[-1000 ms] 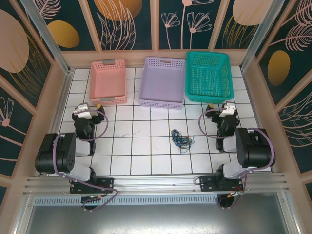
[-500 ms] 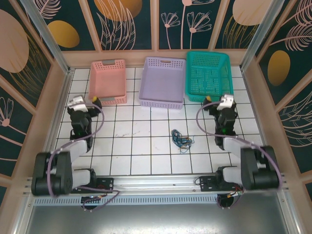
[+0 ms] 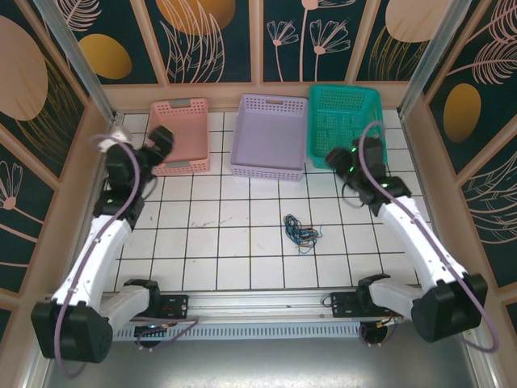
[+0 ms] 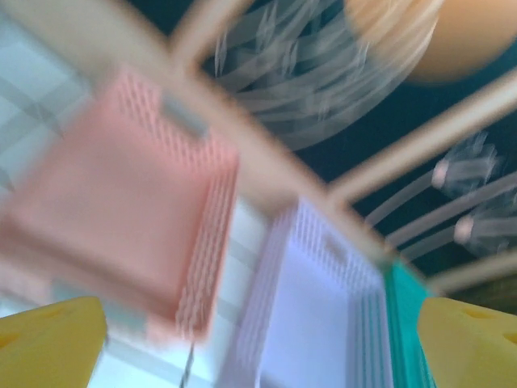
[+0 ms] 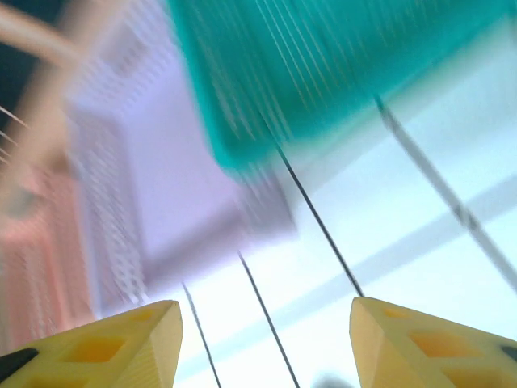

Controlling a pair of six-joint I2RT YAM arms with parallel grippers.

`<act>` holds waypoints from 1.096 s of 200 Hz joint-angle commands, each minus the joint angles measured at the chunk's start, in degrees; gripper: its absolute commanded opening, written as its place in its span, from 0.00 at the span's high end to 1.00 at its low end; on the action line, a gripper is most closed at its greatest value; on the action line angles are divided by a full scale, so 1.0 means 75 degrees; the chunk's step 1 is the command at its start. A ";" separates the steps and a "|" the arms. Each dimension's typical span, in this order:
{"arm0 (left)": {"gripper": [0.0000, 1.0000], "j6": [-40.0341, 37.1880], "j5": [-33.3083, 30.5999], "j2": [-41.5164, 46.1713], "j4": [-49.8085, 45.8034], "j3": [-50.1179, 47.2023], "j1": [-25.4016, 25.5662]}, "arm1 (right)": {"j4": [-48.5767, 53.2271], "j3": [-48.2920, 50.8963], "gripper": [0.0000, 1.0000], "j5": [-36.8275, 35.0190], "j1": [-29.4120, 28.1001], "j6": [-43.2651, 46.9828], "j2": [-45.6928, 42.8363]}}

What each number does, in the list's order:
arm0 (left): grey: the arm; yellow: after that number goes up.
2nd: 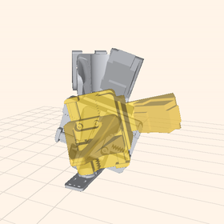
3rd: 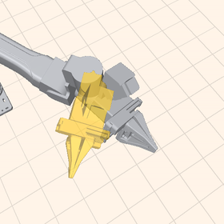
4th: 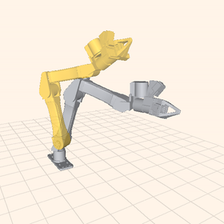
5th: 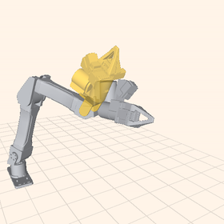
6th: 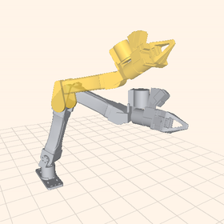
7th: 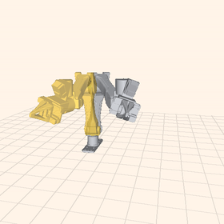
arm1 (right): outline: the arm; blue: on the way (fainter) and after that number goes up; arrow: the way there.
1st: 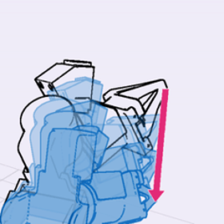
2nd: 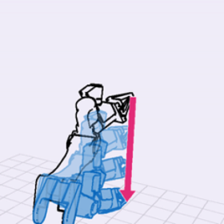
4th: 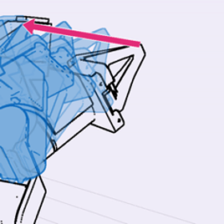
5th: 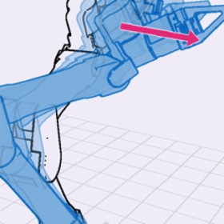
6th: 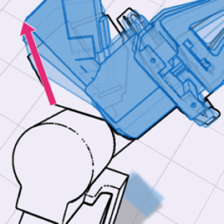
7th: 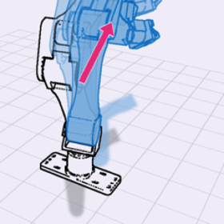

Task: Untangle the cables

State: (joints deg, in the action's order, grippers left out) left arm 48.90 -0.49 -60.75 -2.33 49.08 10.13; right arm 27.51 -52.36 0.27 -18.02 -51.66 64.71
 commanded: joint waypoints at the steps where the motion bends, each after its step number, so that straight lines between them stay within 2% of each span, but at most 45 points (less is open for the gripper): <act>1: 0.02 0.1011 0.0476 -0.0243 -0.1749 0.0135 0.1391 | 0.0975 0.1032 0.40 0.1585 -0.0362 -0.2406 -0.0603; 16: 0.08 0.1443 0.0475 -0.0514 -0.1759 0.0069 0.2314 | 0.0265 0.1456 0.36 0.1676 -0.0575 -0.3138 -0.0799; 38: 0.12 0.1745 0.0383 -0.1101 -0.1725 0.0211 0.3403 | -0.0229 0.1522 0.34 0.1730 -0.0660 -0.3554 -0.0329; 77: 0.17 0.2549 0.1185 -0.2272 -0.0909 0.0372 0.4232 | -0.0488 0.1684 0.32 0.2050 -0.1113 -0.5108 0.0298; 96: 0.17 0.2783 0.1436 -0.2733 -0.0761 0.0550 0.4474 | -0.0165 0.1802 0.32 0.2050 -0.1372 -0.5776 0.0280; 130: 0.17 0.3059 0.2141 -0.3807 -0.0628 0.1106 0.4740 | 0.0589 0.2074 0.32 0.1870 -0.1511 -0.6228 -0.0054; 157: 0.17 0.3156 0.2614 -0.4759 -0.0583 0.1690 0.4890 | -0.0155 0.2821 0.34 0.2137 -0.1514 -0.6590 -0.0146; 171: 0.18 0.3337 0.2836 -0.5223 -0.0361 0.1775 0.4955 | -0.0977 0.3281 0.36 0.2336 -0.1460 -0.6729 0.0032; 182: 0.18 0.3502 0.2977 -0.5505 -0.0161 0.1824 0.5020 | -0.1476 0.3532 0.40 0.2391 -0.1424 -0.6814 0.0163; 204: 0.16 0.3500 0.3156 -0.6060 -0.0201 0.2233 0.5249 | -0.1637 0.3537 0.50 0.2307 -0.1339 -0.6568 0.0474; 219: 0.16 0.3459 0.3189 -0.6447 -0.0488 0.2585 0.5374 | -0.1725 0.3542 0.61 0.2354 -0.1312 -0.6428 0.0681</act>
State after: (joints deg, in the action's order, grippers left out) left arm 73.14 20.78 -105.75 -4.97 64.03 48.82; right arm 19.09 -26.02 16.82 -28.42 -100.53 67.90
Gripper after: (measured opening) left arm 0.838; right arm 0.461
